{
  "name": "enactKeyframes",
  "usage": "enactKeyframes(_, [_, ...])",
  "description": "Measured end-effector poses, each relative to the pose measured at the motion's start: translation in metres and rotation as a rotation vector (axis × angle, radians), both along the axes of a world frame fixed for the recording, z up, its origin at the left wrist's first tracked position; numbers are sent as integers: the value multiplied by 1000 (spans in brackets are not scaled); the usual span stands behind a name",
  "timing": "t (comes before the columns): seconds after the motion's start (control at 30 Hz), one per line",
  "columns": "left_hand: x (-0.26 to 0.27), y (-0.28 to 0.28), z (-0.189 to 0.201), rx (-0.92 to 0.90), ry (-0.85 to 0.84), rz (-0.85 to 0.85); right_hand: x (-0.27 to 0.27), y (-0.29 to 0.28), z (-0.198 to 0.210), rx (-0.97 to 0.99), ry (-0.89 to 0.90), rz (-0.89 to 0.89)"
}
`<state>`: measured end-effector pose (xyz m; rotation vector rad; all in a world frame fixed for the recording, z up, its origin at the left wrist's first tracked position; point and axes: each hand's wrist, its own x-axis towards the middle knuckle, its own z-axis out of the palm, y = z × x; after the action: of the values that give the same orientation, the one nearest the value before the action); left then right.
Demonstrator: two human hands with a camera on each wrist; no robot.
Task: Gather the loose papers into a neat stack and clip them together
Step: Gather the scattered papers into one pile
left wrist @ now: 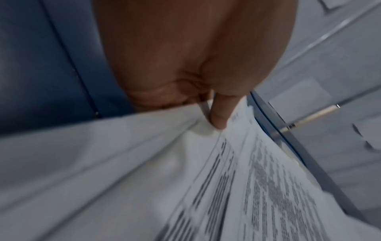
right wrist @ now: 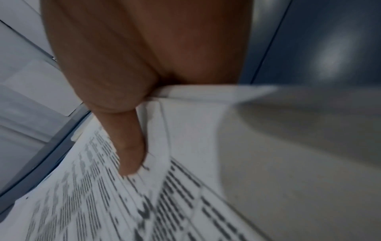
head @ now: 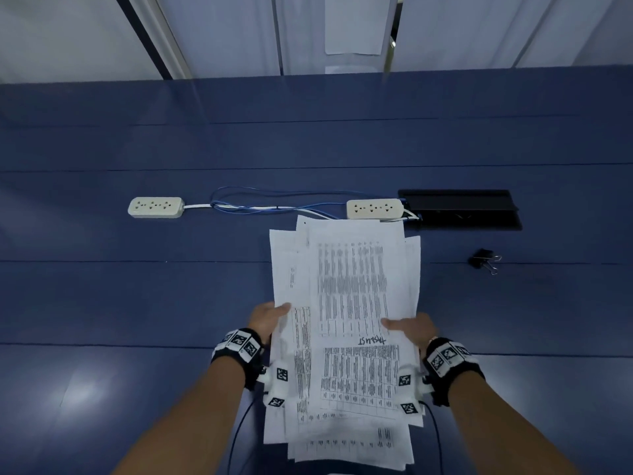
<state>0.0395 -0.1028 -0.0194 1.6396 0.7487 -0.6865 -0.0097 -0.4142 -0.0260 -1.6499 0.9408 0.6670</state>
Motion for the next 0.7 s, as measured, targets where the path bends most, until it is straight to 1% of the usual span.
enactKeyframes(0.07, [-2, 0, -1, 108, -41, -28, 0, 1, -6, 23, 37, 51])
enactKeyframes(0.13, [0, 1, -1, 126, -26, -14, 1, -2, -2, 61, 22, 59])
enactKeyframes(0.2, [-1, -2, 6, 71, -6, -52, 2, -4, 1, 118, -42, -75])
enactKeyframes(0.23, [-1, -4, 3, 18, 6, -54, 2, -4, 2, 130, -80, -143])
enactKeyframes(0.3, [-6, -11, 3, -50, 1, -68, 3, 1, 0, 112, -124, -228])
enactKeyframes(0.37, [-9, -18, 0, -25, -10, -44, 4, 15, 5, 90, -129, -209])
enactKeyframes(0.43, [-9, -23, 2, 37, 26, 32, 6, 21, 4, 49, -122, -171])
enactKeyframes(0.47, [-8, -21, 1, 68, 49, 64, 6, 19, 5, 32, -117, -156])
enactKeyframes(0.53, [-5, -14, 2, 83, 39, 99, 4, 9, 6, 30, -129, -154])
enactKeyframes(0.63, [-5, -10, 4, 59, 56, 1, 0, -3, 7, 97, -140, -162])
enactKeyframes(0.7, [-5, -13, 1, 108, 71, -46, 0, -2, 8, 109, -119, -126])
